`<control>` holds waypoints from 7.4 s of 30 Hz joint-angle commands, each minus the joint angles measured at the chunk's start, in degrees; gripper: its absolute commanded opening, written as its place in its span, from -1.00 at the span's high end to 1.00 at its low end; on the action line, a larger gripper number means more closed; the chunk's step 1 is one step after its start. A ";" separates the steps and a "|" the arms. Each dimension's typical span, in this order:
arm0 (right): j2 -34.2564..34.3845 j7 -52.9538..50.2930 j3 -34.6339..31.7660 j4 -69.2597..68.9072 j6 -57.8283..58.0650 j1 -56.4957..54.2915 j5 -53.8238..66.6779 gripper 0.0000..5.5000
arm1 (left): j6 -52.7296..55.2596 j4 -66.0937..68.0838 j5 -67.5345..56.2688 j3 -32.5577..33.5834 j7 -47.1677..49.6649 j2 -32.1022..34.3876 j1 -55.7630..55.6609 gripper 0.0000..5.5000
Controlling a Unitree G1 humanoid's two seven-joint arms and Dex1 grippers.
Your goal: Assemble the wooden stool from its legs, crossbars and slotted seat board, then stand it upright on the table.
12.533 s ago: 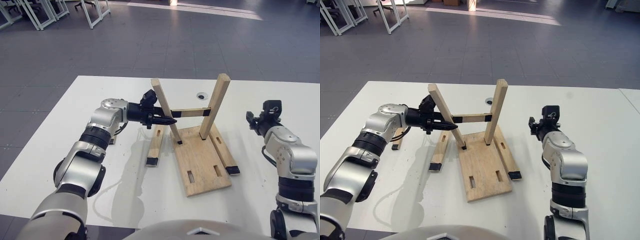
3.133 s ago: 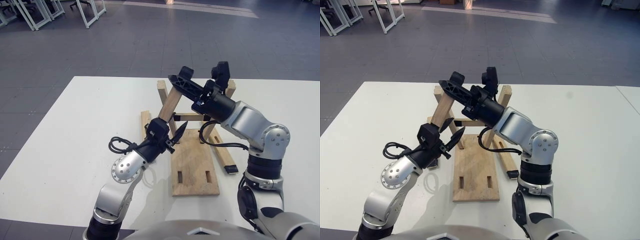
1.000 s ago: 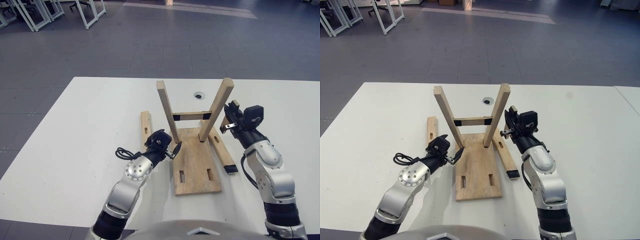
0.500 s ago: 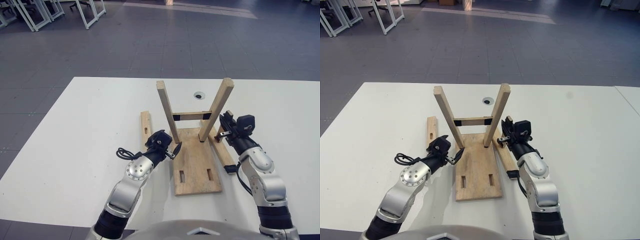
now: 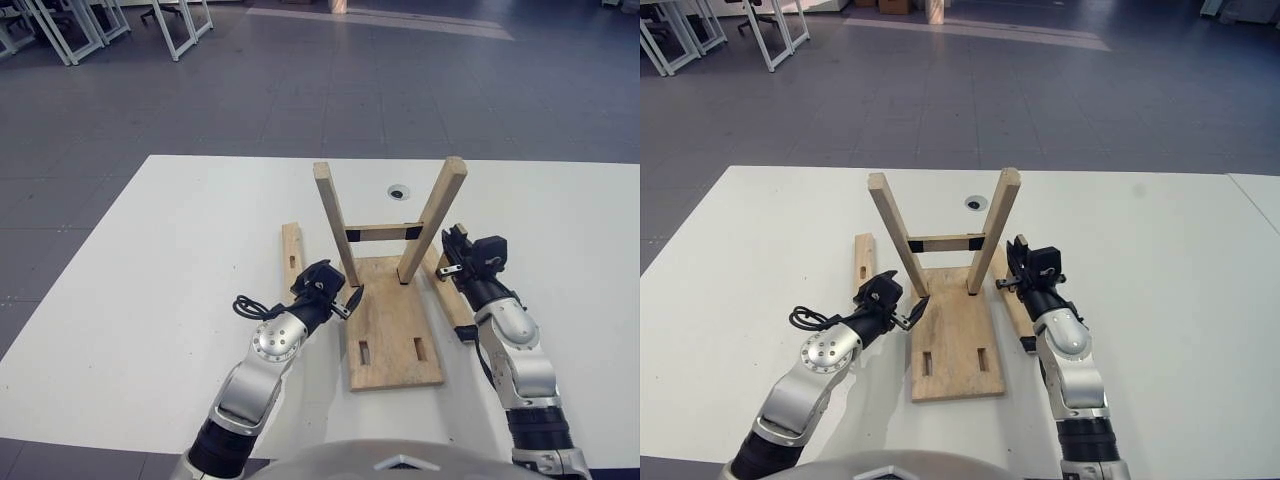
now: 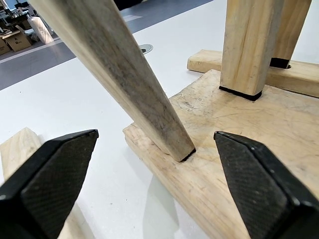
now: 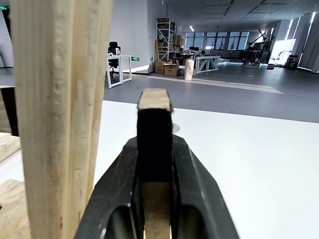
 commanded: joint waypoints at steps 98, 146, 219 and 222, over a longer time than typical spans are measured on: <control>-14.41 13.86 -16.36 -44.54 39.56 35.66 3.40 -0.87 | -7.62 12.08 3.19 5.54 2.15 0.41 -7.38 -0.56; -18.22 21.80 -31.78 -15.86 67.55 -19.56 70.27 0.23 | 39.86 -1.10 -62.22 37.65 -27.07 13.20 -16.89 -0.56; -41.09 22.09 18.53 -30.21 44.30 -2.02 13.66 -0.61 | 15.81 -6.09 -55.74 16.35 -32.21 24.74 -13.57 0.23; -39.73 21.32 19.38 -30.98 44.84 -1.35 11.20 -0.61 | 14.38 -6.15 -53.37 14.60 -34.36 24.95 -13.03 0.23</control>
